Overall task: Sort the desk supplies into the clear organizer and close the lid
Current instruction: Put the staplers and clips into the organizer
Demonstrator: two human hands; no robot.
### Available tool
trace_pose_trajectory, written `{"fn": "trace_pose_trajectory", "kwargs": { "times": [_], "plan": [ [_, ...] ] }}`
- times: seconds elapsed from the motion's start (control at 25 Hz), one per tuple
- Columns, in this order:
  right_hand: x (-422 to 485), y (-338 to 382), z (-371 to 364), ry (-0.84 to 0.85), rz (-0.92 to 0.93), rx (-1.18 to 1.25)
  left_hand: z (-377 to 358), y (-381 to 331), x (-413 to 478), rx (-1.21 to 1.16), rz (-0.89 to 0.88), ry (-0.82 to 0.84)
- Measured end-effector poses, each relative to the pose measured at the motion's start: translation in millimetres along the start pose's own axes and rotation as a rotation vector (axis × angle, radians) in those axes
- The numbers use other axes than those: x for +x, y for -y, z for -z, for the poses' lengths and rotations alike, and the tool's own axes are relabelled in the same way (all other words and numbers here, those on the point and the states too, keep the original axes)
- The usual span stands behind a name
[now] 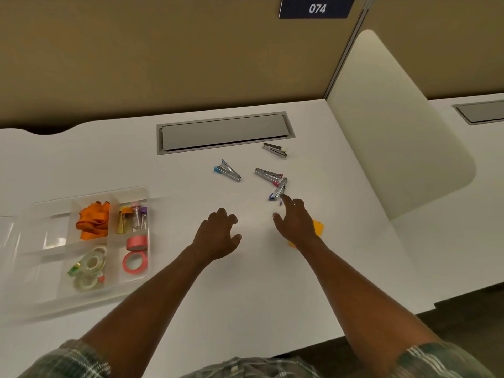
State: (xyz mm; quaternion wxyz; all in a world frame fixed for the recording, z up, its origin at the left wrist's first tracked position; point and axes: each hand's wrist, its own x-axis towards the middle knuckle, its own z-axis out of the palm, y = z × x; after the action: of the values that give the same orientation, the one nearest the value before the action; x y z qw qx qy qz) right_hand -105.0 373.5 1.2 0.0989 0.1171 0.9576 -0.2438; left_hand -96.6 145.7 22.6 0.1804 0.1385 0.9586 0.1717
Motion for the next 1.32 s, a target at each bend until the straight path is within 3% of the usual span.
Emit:
{"fn": "trace_pose_trajectory", "kwargs": {
  "times": [0.24, 0.48, 0.64, 0.84, 0.96, 1.12, 1.2, 1.32],
  "plan": [
    [49, 4, 7, 0.141, 0.026, -0.133, -7, -4, -9, 0.008, 0.058, 0.052],
    [56, 4, -12, 0.1, 0.06, -0.126, -10, -2, -16, 0.015, 0.129, 0.073],
    [41, 9, -24, 0.169, 0.07, -0.127, -8, -12, -10, 0.006, 0.148, 0.068],
    [23, 29, -17, 0.303, 0.207, 0.21, -9, -27, 3, 0.079, 0.089, -0.01],
    [17, 51, 5, 0.51, 0.187, 0.416, -7, -27, 10, 0.12, 0.054, -0.105],
    [36, 73, 24, 0.725, 0.136, 0.595, 3, -23, 18, -0.136, 0.122, -0.263],
    [52, 81, 22, 0.697, 0.128, 0.632, 11, -20, 17, -0.25, 0.221, -0.294],
    [89, 85, 2, 0.328, 0.243, 0.314, 14, -8, 6, -0.32, 0.325, -0.293]
  ]
}}
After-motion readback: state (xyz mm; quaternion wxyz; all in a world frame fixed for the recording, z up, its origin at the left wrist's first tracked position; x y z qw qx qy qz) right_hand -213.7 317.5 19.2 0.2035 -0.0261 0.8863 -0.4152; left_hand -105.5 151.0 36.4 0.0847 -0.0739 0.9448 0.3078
